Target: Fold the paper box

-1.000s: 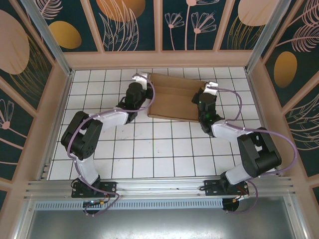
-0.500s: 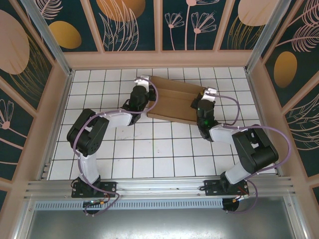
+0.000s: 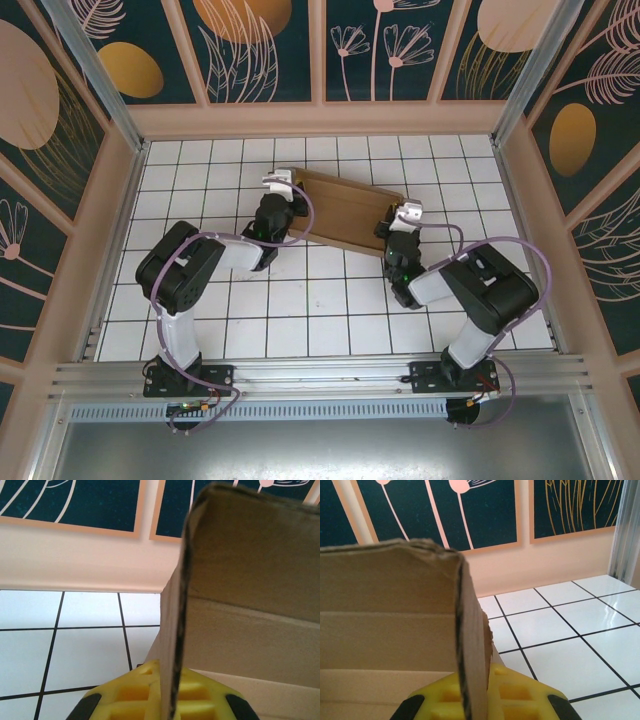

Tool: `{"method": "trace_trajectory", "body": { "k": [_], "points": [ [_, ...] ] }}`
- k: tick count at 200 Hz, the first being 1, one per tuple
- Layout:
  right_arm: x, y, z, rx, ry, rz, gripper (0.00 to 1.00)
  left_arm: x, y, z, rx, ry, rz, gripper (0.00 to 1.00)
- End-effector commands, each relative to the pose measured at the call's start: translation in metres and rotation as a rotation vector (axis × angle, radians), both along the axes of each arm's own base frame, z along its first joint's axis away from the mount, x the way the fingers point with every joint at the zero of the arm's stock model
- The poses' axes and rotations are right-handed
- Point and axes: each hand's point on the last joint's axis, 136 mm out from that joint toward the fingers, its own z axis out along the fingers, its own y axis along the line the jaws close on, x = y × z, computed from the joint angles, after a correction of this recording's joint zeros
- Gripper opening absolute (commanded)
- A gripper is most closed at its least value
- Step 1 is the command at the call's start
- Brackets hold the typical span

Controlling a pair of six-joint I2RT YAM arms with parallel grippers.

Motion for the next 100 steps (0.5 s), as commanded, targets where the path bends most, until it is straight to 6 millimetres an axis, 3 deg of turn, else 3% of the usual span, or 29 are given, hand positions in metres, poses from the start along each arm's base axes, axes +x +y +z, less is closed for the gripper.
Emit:
{"method": "trace_trajectory", "body": {
  "k": [1, 24, 32, 47, 64, 100],
  "points": [
    [-0.009, 0.018, 0.019, 0.025, -0.095, 0.055, 0.03, -0.02, -0.03, -0.023, -0.005, 0.05, -0.126, 0.0],
    [-0.016, 0.017, 0.028, 0.024, -0.129, 0.061, 0.12, -0.018, -0.027, -0.026, 0.004, 0.062, -0.11, 0.0],
    [-0.017, 0.017, 0.031, 0.019, -0.133, 0.071, 0.21, -0.018, -0.027, -0.027, 0.007, 0.065, -0.105, 0.0],
    [-0.023, 0.018, 0.04, 0.031, -0.142, 0.099, 0.51, -0.017, -0.026, -0.03, 0.009, 0.075, -0.097, 0.0],
    [-0.034, 0.022, 0.051, 0.055, -0.136, 0.17, 0.68, -0.015, -0.024, -0.035, 0.018, 0.089, -0.082, 0.0],
    [-0.058, 0.009, 0.064, 0.11, -0.117, 0.213, 0.79, -0.015, -0.022, -0.042, 0.027, 0.103, -0.066, 0.0]
  ]
}}
